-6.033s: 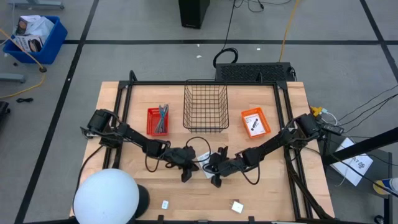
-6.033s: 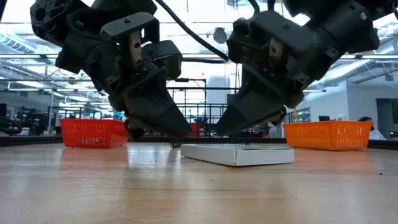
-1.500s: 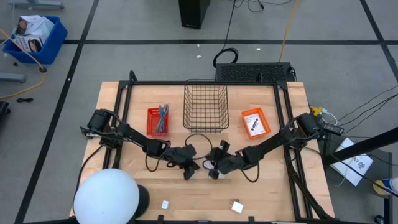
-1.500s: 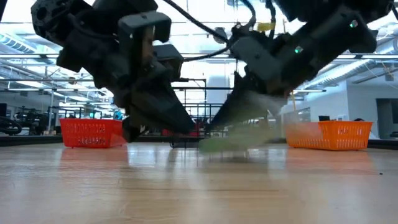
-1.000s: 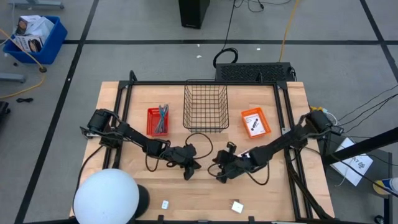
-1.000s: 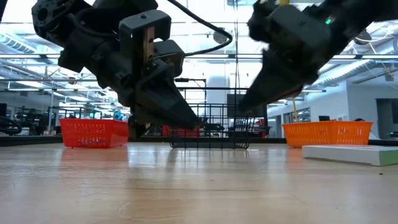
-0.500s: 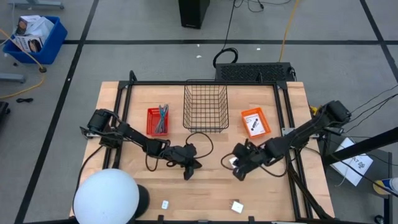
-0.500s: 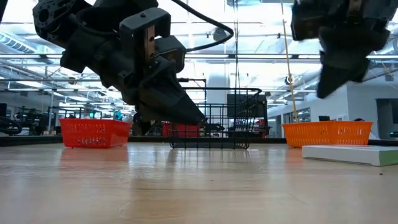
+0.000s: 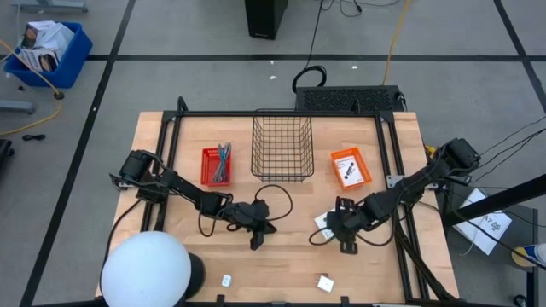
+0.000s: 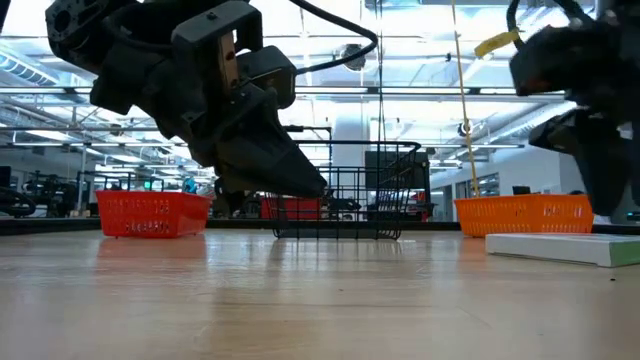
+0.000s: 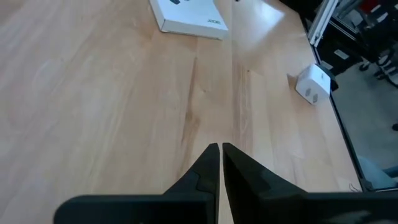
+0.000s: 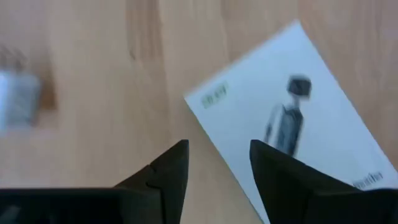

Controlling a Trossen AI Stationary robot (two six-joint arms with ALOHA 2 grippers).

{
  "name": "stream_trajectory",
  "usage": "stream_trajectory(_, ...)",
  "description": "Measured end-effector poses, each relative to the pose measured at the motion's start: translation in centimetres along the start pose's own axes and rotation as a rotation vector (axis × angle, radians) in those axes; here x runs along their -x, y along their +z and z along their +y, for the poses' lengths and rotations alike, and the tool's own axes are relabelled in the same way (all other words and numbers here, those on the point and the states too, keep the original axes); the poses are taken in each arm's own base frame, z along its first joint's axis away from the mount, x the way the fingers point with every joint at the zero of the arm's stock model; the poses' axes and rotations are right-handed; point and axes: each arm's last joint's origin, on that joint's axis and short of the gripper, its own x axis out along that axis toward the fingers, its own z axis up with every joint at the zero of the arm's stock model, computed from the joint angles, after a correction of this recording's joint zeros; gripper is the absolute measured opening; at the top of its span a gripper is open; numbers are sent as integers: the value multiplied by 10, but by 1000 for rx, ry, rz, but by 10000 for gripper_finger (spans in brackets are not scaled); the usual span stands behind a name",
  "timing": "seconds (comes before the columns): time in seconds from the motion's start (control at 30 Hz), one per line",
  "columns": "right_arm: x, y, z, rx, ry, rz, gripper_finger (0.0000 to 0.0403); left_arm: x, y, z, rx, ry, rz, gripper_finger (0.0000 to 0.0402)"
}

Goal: Pick and place items into bin
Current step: Put the card reader box into the orange basket

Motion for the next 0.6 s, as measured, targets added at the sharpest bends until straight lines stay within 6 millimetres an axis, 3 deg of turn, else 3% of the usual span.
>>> stream_trajectory(0.23,0,-10,1,149,-96,22,155,0,1,1,-7,2,-2,24)
stream_trajectory(0.6,-37,-17,8,252,-184,34,133,0,1,1,-21,2,-3,24)
